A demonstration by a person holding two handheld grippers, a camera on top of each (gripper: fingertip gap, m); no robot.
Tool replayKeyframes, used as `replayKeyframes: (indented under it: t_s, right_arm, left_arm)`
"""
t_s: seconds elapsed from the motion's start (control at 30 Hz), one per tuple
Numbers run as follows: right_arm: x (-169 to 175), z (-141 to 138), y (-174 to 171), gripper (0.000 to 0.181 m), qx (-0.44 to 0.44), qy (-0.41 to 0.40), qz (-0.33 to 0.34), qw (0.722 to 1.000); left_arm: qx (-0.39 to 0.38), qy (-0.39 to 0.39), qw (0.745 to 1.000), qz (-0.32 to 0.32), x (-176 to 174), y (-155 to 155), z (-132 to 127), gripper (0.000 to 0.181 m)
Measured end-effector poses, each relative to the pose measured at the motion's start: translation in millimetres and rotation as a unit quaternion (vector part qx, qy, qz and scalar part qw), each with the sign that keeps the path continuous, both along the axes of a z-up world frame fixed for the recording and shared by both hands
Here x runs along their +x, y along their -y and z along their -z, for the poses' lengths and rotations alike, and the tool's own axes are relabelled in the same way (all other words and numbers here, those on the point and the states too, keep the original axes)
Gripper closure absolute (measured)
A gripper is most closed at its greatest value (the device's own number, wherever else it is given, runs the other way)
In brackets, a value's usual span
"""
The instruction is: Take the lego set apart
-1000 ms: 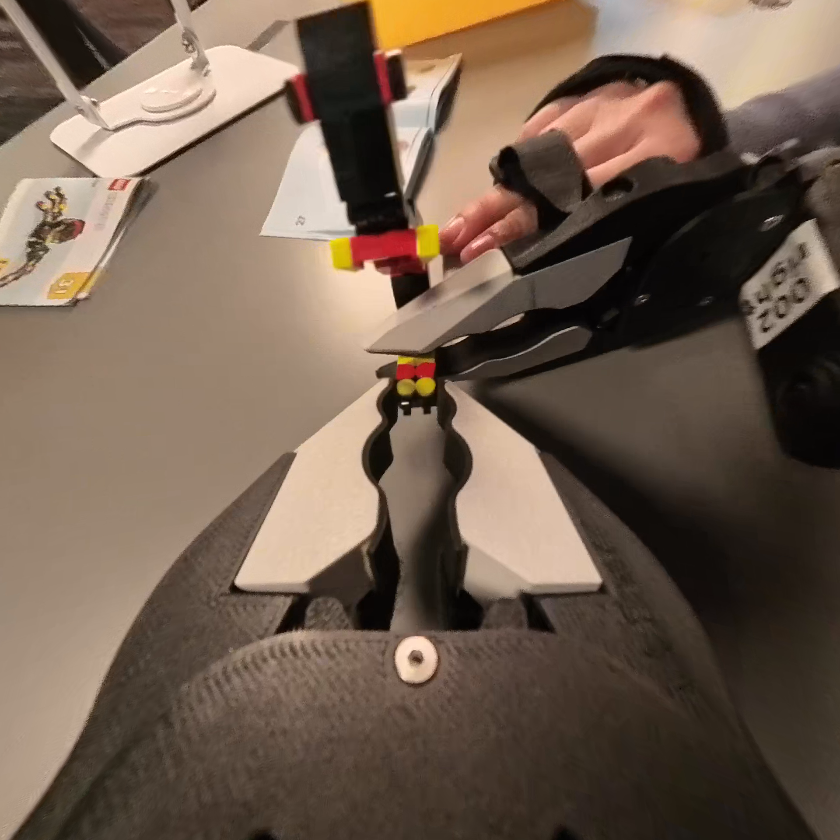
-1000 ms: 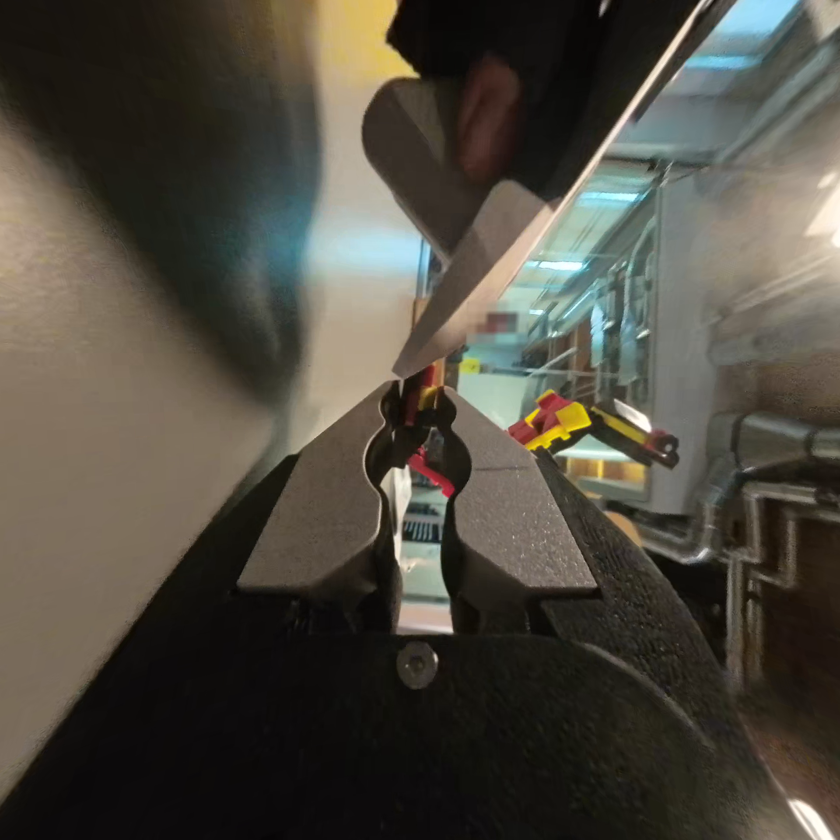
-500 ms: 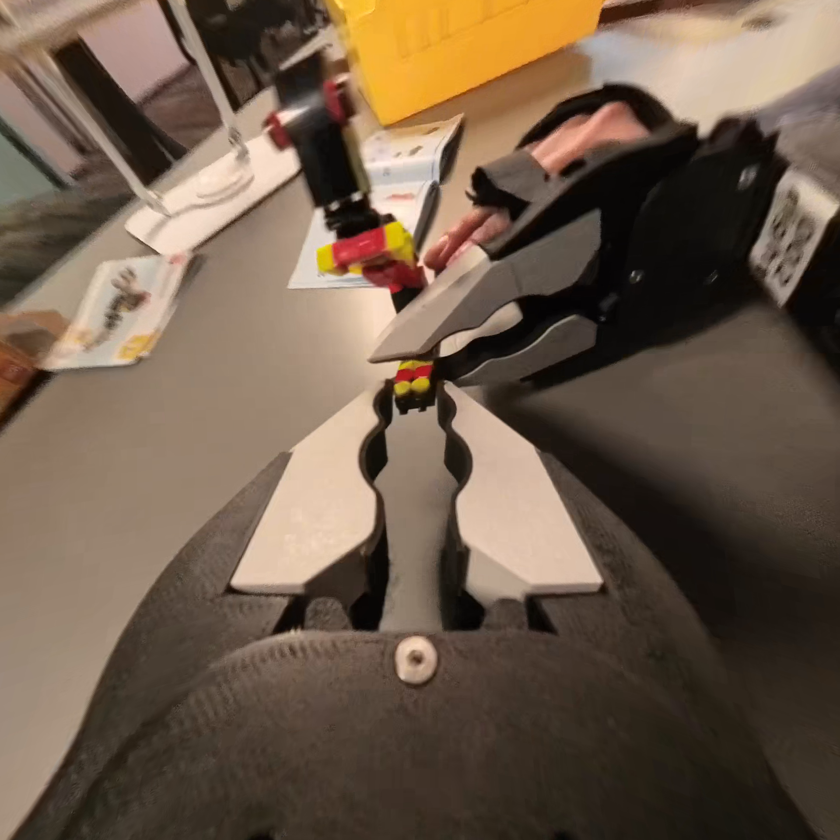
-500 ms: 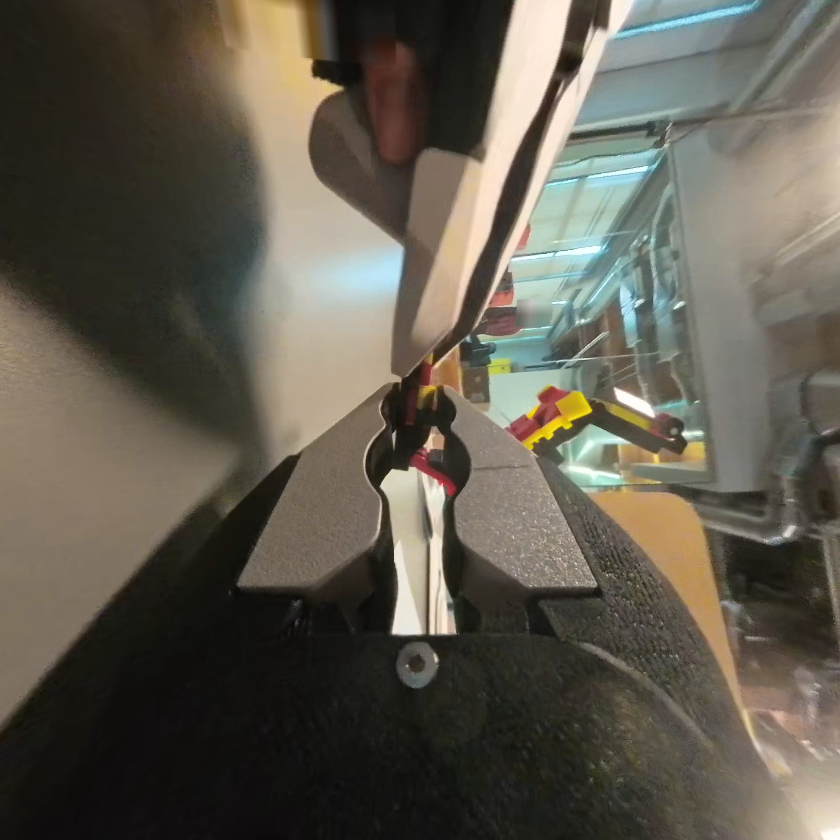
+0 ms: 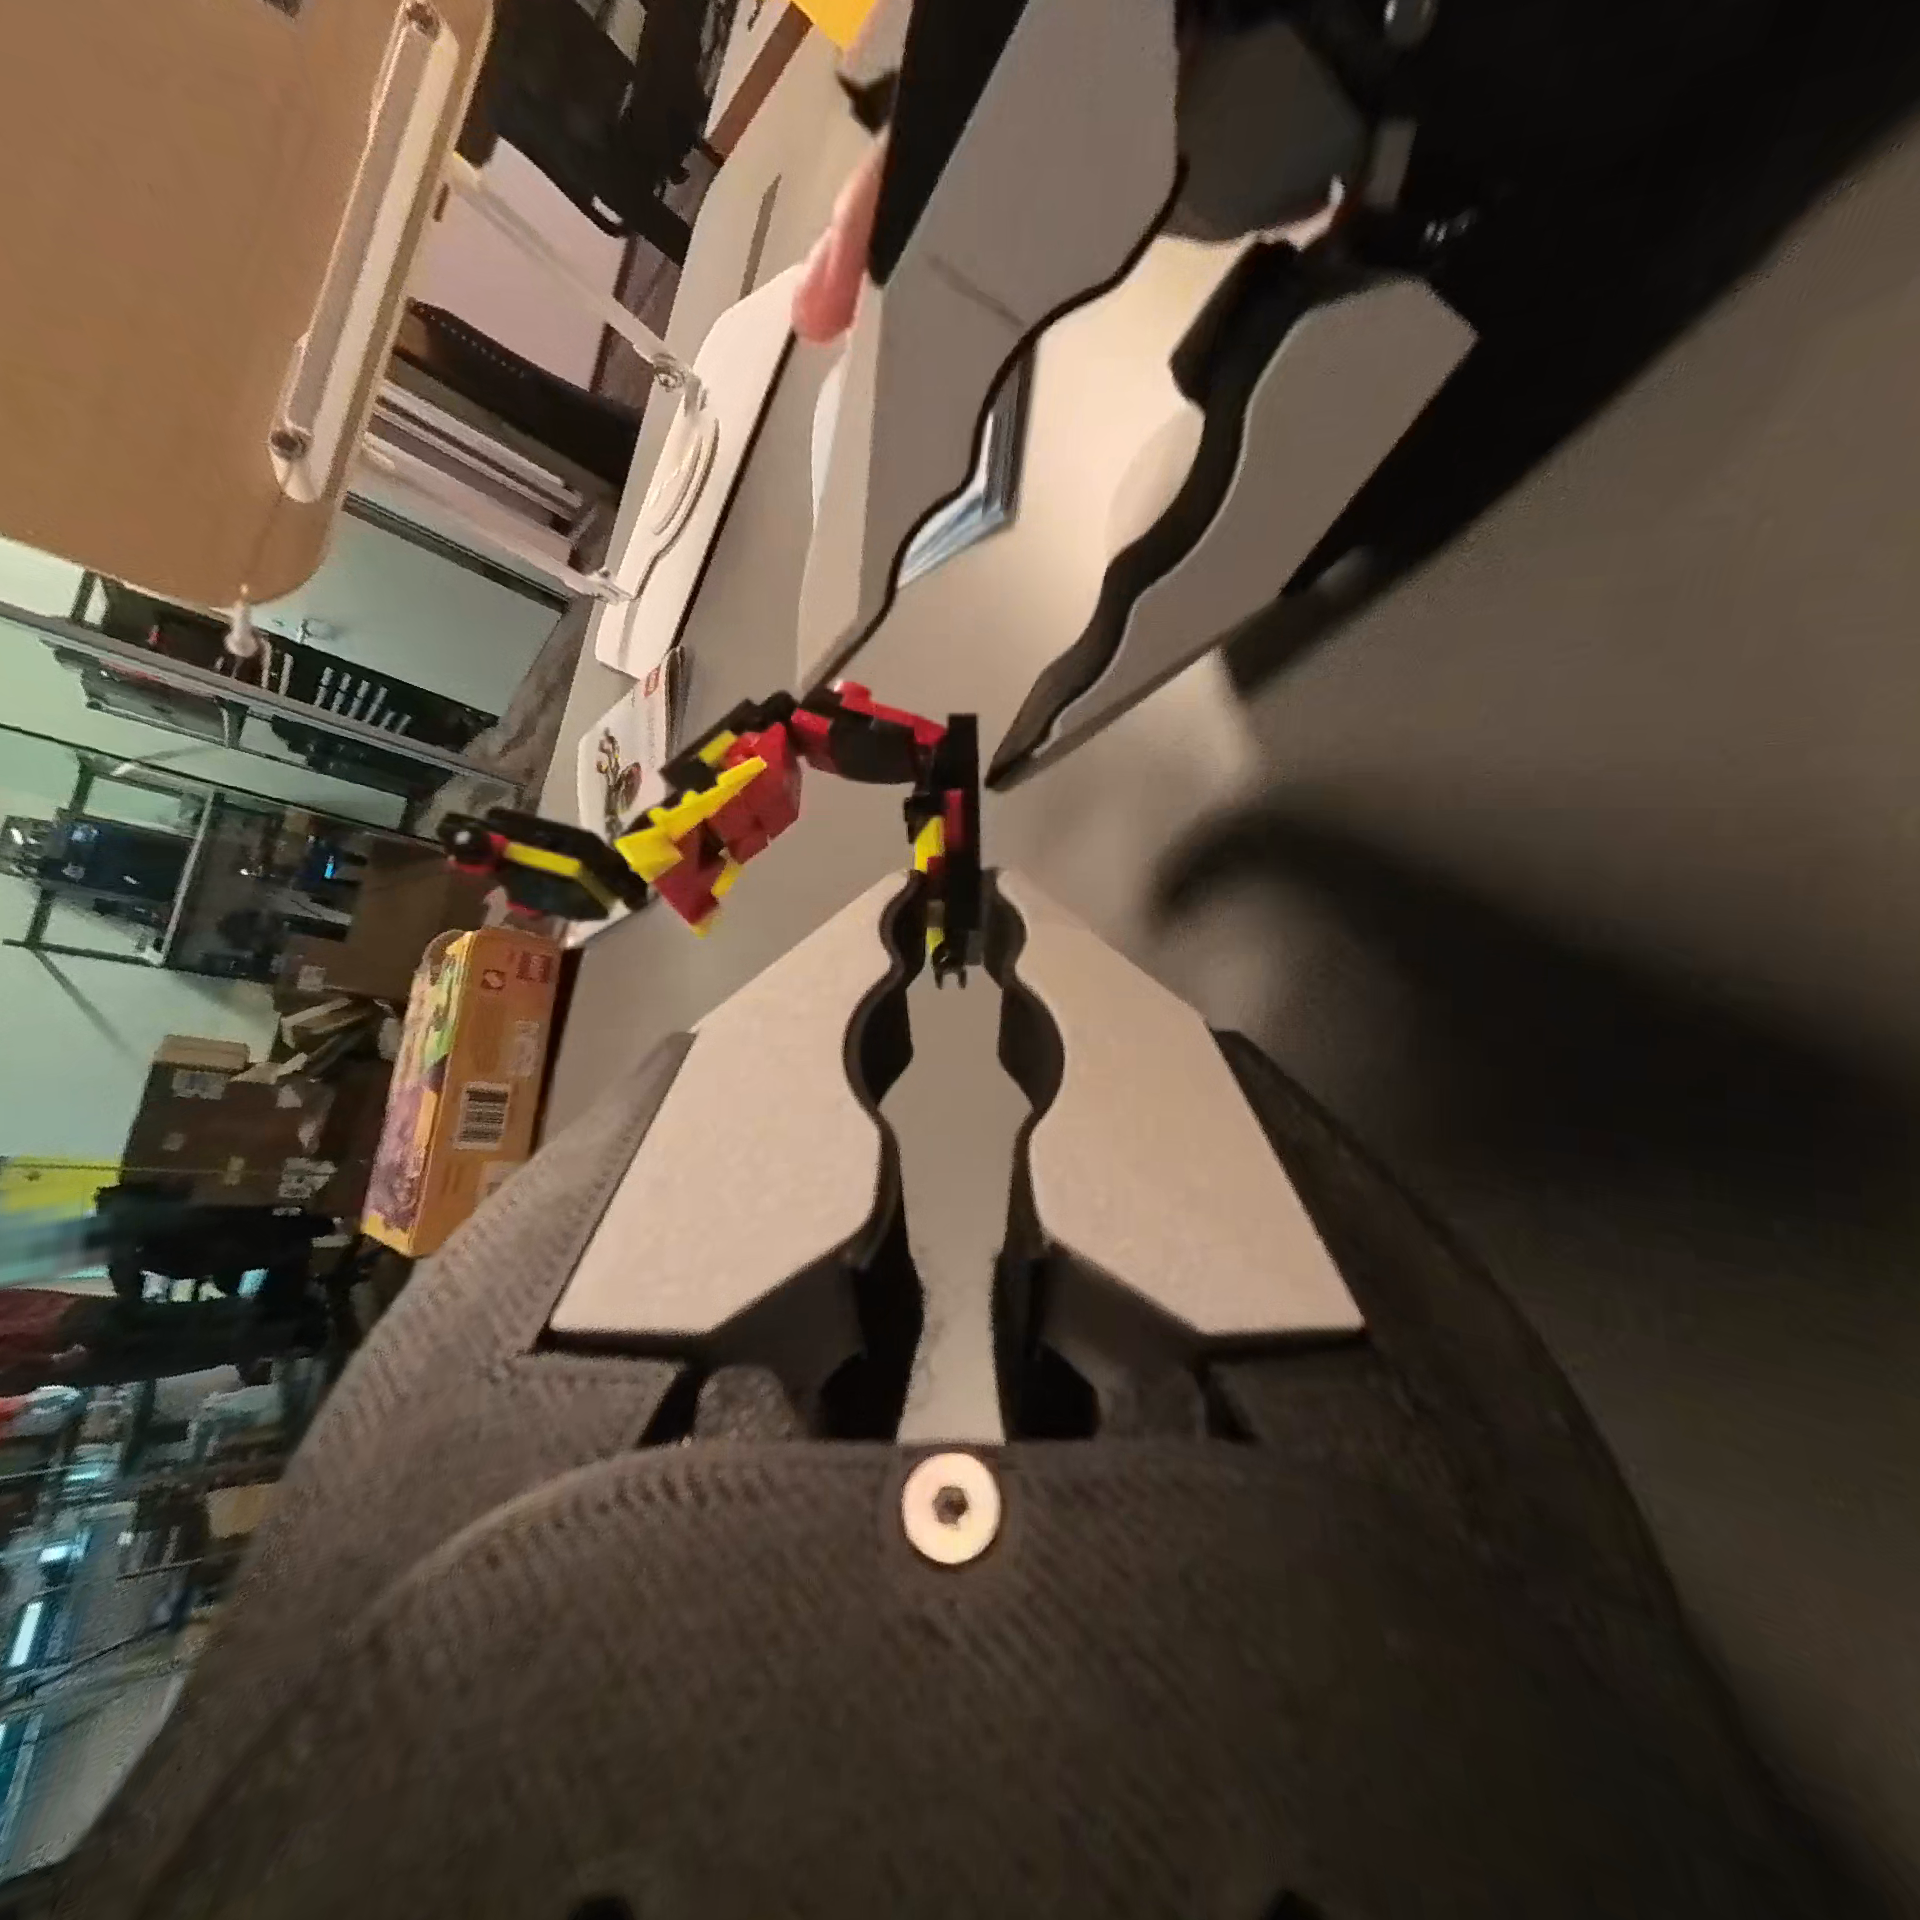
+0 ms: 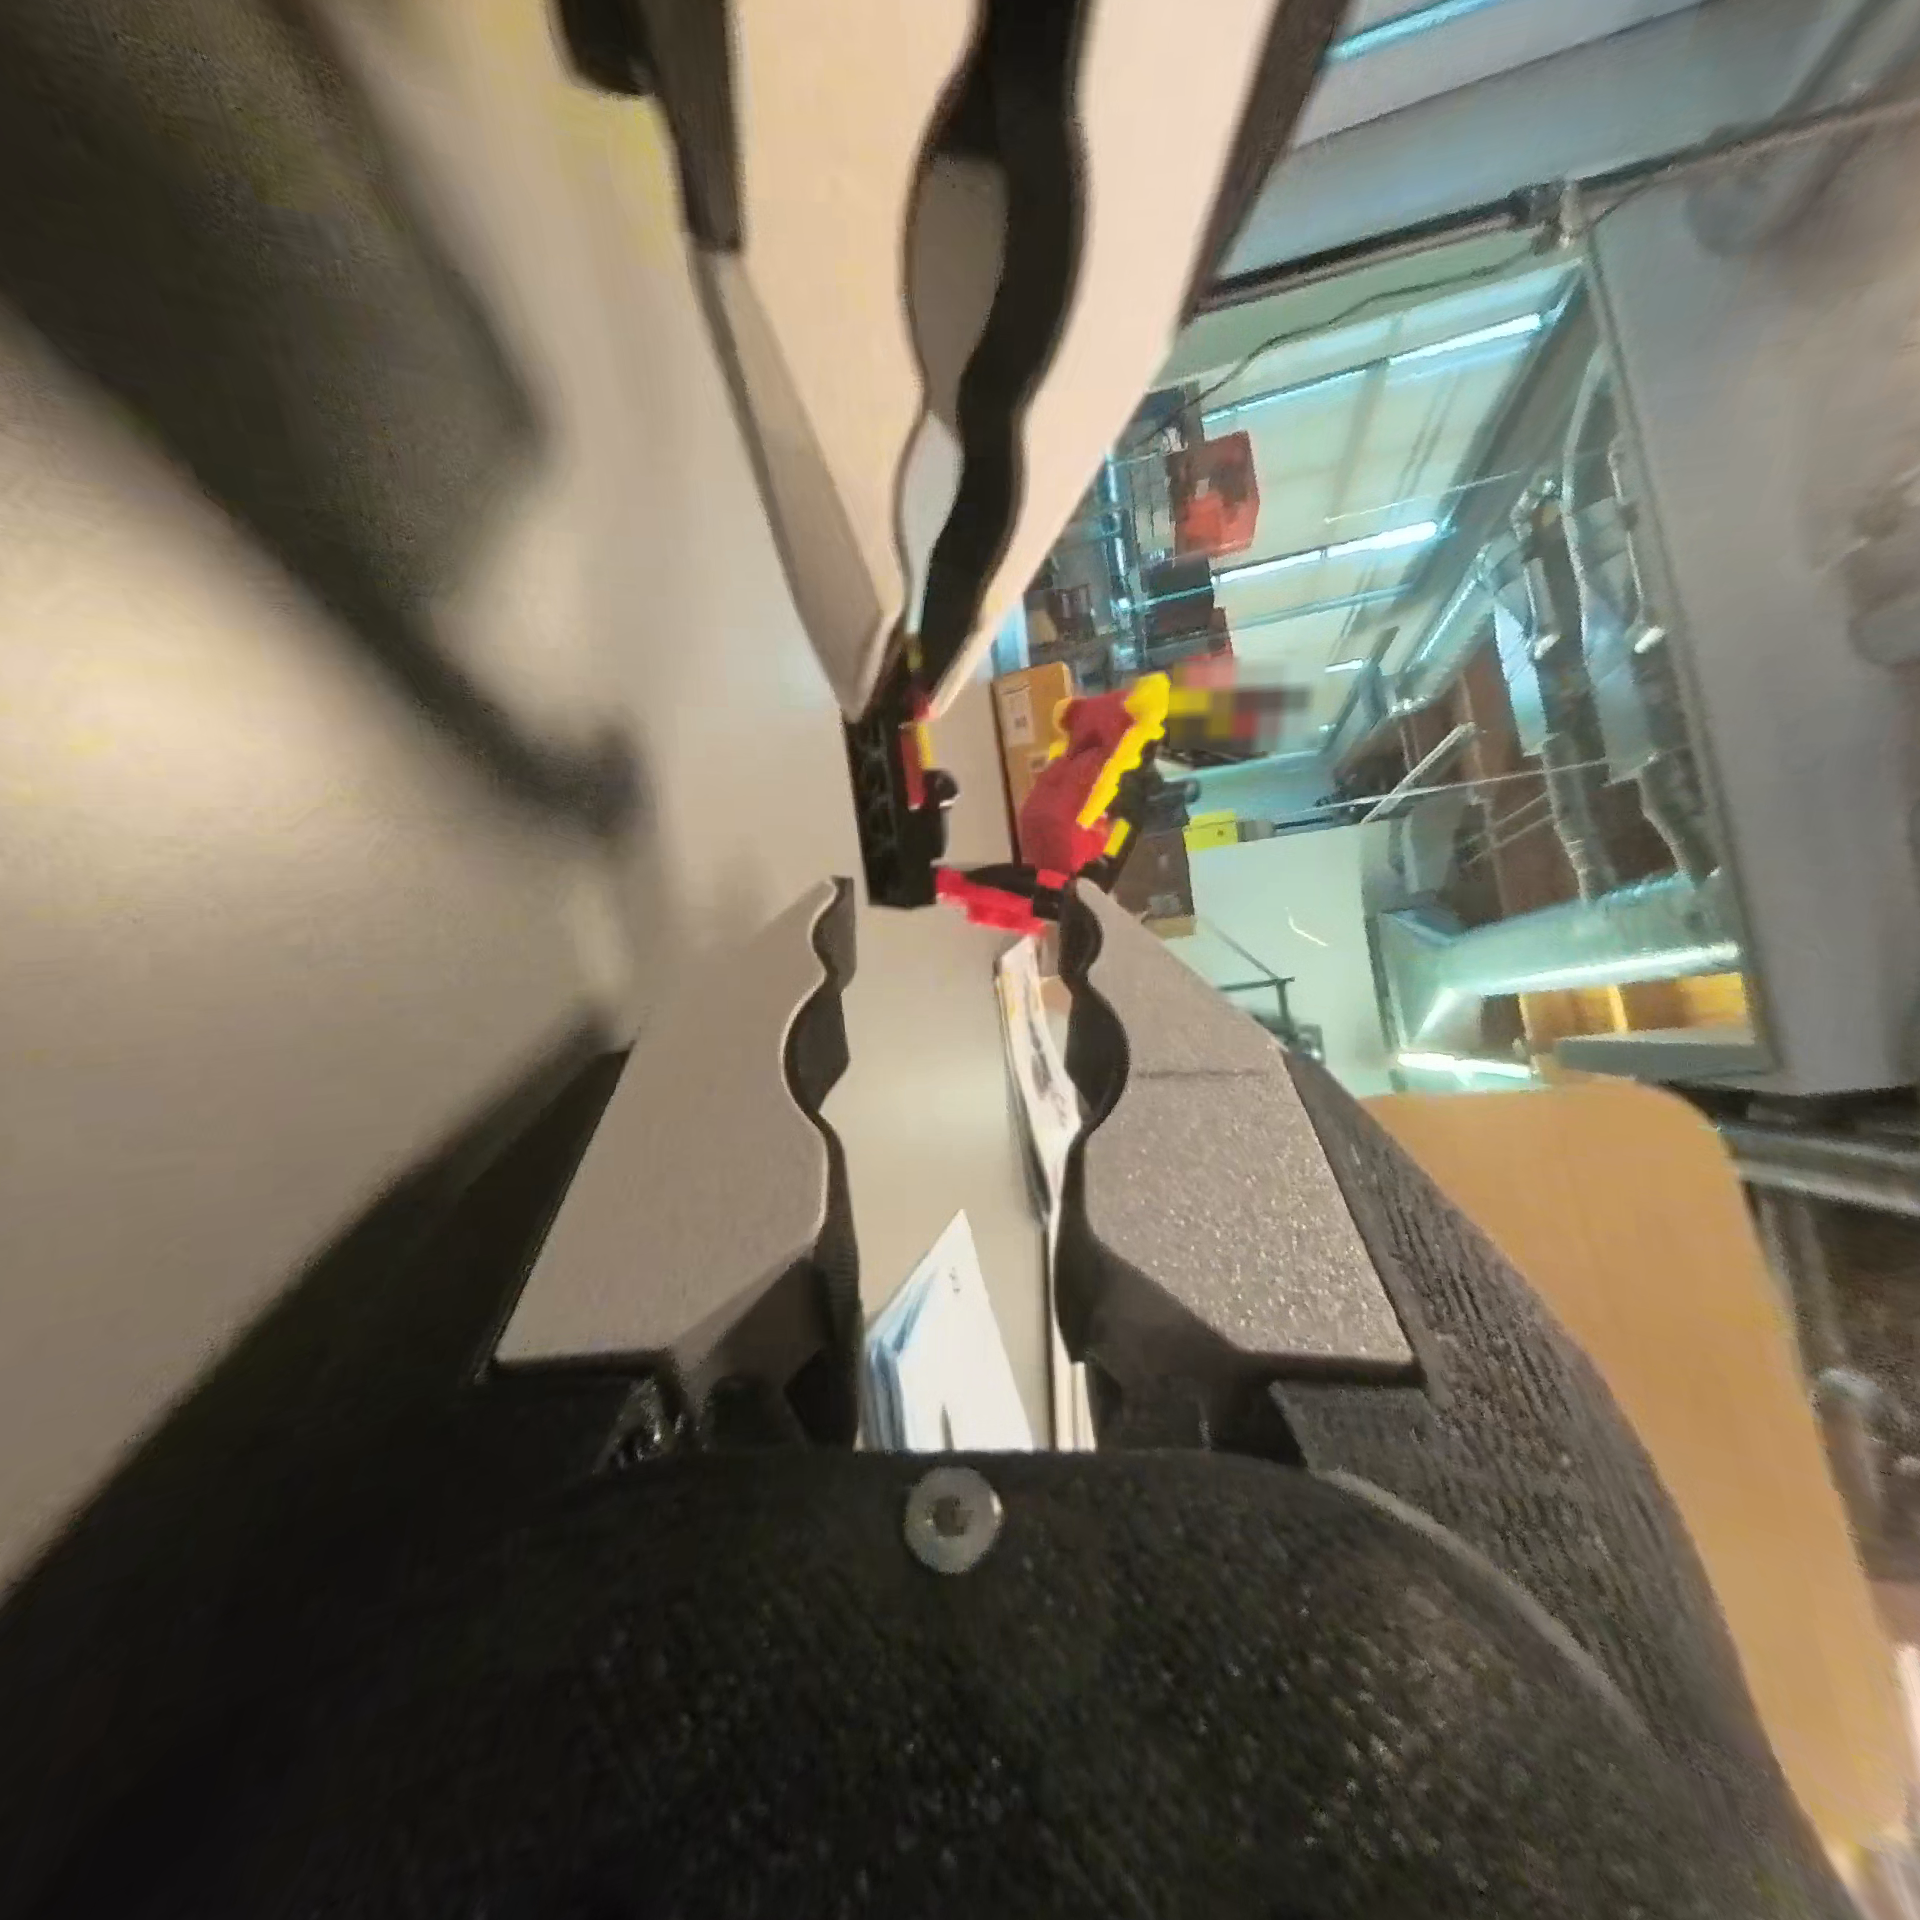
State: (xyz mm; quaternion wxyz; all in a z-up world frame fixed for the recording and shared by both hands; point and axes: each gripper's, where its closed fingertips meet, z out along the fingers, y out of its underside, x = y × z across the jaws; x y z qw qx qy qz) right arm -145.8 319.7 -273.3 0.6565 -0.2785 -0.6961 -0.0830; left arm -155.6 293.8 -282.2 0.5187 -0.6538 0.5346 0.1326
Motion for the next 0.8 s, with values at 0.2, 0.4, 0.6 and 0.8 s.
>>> replayKeyframes:
  t_s: [0.2,0.4,0.6,0.8]
  right_arm:
    - [-1,10,12,0.148,0.138,0.071,-0.039,0.987]
    - [1,4,3,0.151,0.184,0.075,-0.014,0.980]
    - [2,-8,-3,0.157,0.143,0.037,0.024,0.989]
    - [3,-21,-7,0.165,0.053,-0.025,0.051,0.997]
  left_arm:
    - [0.015,-0.072,0.997,0.038,4,7,7,0.172]
    - [0.044,-0.090,0.993,0.056,5,12,1,0.172]
    - [0.065,-0.034,0.997,0.033,5,7,-15,0.171]
    - [0.085,0.028,0.996,0.006,-1,3,-31,0.170]
